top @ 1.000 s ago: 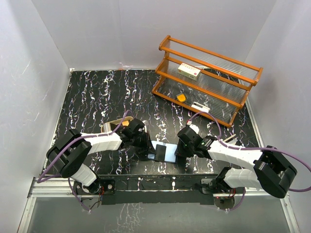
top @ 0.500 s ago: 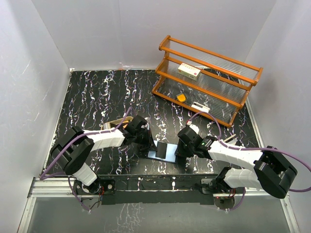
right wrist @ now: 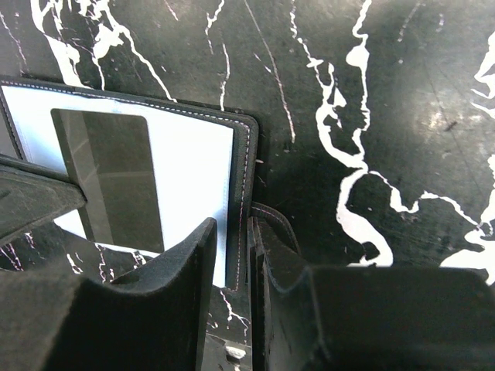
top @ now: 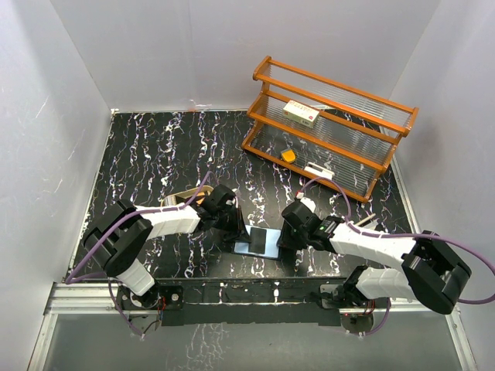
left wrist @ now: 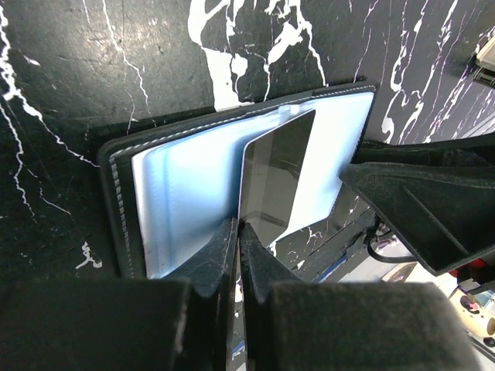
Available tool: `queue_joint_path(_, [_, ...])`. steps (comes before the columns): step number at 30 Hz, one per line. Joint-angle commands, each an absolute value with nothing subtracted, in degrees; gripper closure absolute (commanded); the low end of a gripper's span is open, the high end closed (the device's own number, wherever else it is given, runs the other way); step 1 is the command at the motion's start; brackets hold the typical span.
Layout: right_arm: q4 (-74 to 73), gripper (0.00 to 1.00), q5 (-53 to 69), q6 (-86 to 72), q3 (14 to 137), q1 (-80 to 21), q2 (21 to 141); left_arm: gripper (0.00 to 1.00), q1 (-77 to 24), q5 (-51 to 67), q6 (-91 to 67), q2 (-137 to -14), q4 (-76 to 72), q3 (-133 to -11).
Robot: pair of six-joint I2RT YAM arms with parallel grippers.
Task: Put the credit cards into the card holder
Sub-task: Insert the credit card into the card holder.
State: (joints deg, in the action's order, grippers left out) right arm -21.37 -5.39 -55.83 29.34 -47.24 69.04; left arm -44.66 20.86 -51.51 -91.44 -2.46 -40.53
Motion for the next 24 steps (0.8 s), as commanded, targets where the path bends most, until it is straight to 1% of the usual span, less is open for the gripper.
queue_joint_path(1, [-17.7,0.79,-5.0,-56.1,29.4,-47.5,71.9,1.00,-45.3,21.0,-49.3,-91.5,3.6,-42.5])
queue_joint_path(14, [-18.8,0.79,-5.5,-56.0,29.7,-47.5,71.1,1.00,-45.4,17.6,-43.7,-90.9,15.9,-49.6])
queue_joint_path(24, [-19.1,0.79,-5.5,-56.0,29.8,-47.4,70.5,1.00,-45.3,17.2,-43.6,-91.0,18.4,-50.8])
